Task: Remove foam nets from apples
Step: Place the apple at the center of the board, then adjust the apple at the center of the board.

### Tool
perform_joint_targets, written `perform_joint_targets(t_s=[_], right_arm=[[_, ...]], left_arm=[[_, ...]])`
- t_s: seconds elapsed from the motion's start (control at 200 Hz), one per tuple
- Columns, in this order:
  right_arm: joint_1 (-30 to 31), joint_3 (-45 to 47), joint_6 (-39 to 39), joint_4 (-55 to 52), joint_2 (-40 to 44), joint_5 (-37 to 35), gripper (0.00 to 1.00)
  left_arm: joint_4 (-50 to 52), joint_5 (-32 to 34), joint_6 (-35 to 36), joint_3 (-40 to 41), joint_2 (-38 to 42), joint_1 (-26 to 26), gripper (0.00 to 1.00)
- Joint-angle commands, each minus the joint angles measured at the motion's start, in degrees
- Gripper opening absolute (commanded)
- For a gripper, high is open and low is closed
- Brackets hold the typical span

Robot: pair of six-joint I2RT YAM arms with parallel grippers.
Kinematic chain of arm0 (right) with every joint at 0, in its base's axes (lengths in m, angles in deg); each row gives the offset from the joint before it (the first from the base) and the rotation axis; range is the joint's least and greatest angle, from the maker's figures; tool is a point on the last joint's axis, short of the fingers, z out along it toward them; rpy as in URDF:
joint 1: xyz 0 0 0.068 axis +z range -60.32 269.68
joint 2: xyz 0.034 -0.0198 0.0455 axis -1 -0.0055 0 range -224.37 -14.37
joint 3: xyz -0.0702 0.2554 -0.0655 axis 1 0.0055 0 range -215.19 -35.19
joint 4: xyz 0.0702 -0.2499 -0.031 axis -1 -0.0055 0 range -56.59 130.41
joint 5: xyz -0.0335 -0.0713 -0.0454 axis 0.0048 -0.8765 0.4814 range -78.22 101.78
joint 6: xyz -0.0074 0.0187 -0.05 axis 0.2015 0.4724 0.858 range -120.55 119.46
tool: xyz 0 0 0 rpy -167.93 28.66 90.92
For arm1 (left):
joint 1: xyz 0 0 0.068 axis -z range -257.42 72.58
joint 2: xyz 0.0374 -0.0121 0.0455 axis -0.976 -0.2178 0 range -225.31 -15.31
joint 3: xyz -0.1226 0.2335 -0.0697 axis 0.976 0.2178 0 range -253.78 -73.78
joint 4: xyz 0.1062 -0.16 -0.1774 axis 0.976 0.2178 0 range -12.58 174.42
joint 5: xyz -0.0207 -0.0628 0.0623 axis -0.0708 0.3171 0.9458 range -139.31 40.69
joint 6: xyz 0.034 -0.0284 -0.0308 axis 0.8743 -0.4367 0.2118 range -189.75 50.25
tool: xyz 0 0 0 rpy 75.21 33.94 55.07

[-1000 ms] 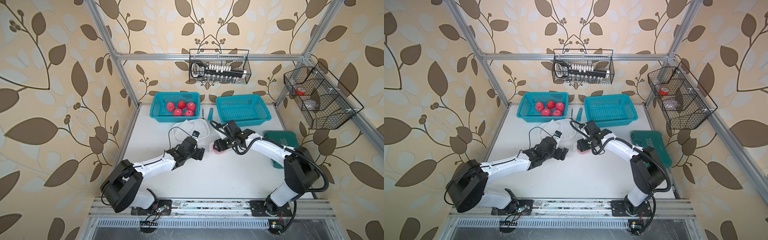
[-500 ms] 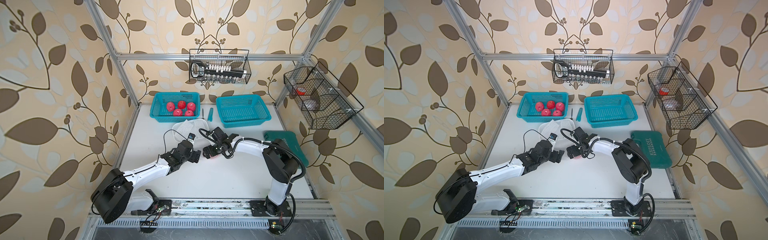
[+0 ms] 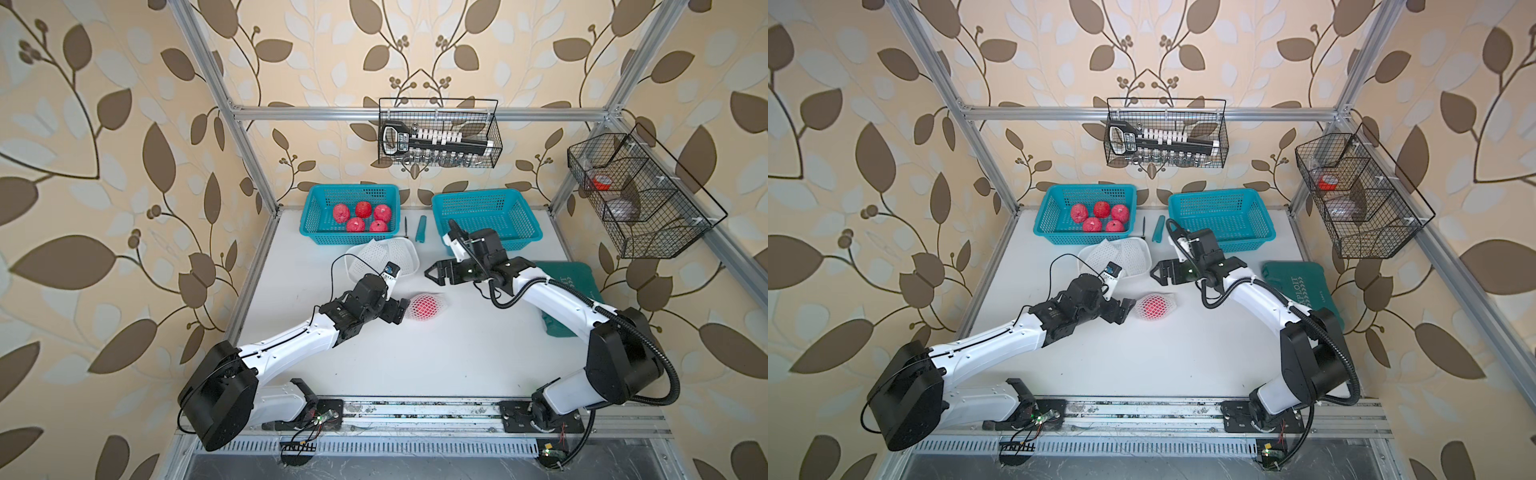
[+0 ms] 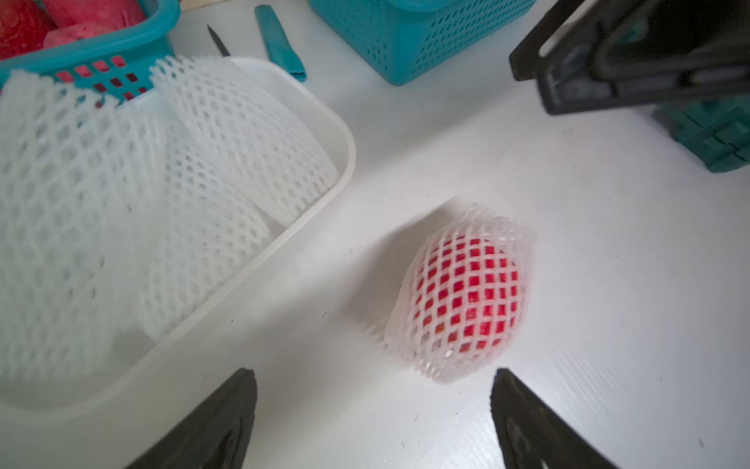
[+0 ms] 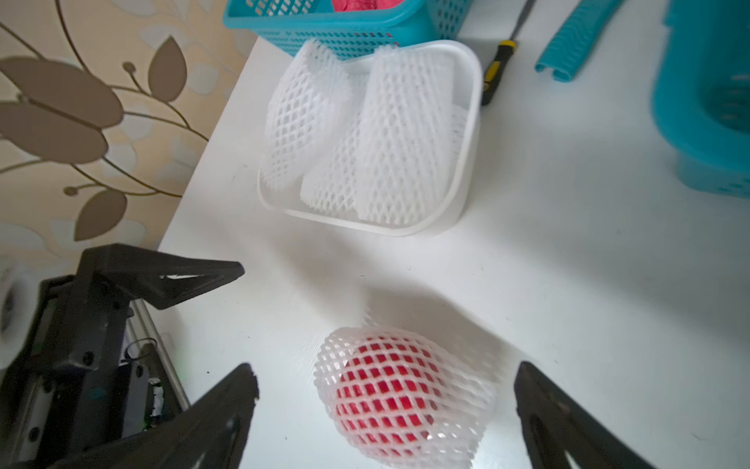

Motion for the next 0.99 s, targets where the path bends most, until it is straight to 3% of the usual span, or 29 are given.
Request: perform_joint_targets(t_s=[0.0,0.125,0.25,0.395,0.865,0.99], right_arm=[[-5.58,7.88,-5.55,8.15,-3.12,16.61,0.86],[-6.89,10.92,-7.02,11.99,-7.02,23.26,0.79],[-6.98,14.78,-11.28,19.95,-9.34,25.85,0.74],[-6.83,16.02,-13.94,25.05,-11.55,29.4,0.62],[-4.74,15.2,-12.36,22.71,-14.94,30.23,0.41],[-4.74,15.03,-12.21,22.49,-14.62,30.71,0.23]], left_arm=[[-0.94,-5.49,3.07,-2.62,-2.36,1.03,0.87],[-2.18,-6.22,2.35,-2.79,-5.04,1.27,0.84],[-2.32,-5.55,2.03,-2.92,-6.01,1.29,0.84],[-1.77,-3.99,1.95,-2.99,-5.84,1.29,0.84],[-3.5,-1.66,1.6,-0.76,-4.08,1.29,0.86],[-3.42,-1.07,1.77,-0.71,-3.88,1.24,0.86]])
